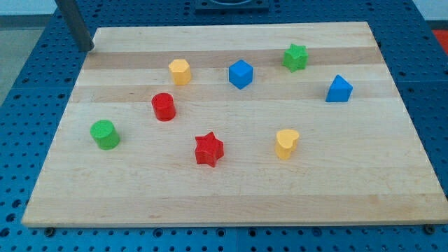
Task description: Slide the yellow heart to the top right of the red star
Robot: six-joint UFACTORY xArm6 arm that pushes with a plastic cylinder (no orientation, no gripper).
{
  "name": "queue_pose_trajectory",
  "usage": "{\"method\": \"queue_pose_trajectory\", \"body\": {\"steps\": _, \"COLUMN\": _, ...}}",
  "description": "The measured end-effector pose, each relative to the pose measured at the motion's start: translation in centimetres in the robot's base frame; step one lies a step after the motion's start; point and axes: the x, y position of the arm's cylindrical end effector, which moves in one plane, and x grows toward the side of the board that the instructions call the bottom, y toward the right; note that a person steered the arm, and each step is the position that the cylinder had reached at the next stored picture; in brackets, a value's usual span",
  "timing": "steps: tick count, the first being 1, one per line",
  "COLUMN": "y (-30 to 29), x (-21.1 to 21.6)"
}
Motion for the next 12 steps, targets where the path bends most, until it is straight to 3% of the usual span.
{"method": "queue_pose_trajectory", "body": {"steps": 2, "y": 2.1, "x": 0.0}}
{"method": "queue_pose_trajectory", "body": {"steps": 4, "y": 3.1, "x": 5.8}}
{"method": "queue_pose_trajectory", "body": {"steps": 6, "y": 0.0, "x": 11.9}}
{"method": "queue_pose_trajectory", "body": {"steps": 7, "y": -0.1, "x": 12.7}}
{"method": "queue_pose_trajectory", "body": {"steps": 9, "y": 1.6, "x": 27.4}}
{"method": "queue_pose_trajectory", "body": {"steps": 10, "y": 5.4, "x": 34.5}}
{"method": "queue_pose_trajectory", "body": {"steps": 12, "y": 11.6, "x": 36.2}}
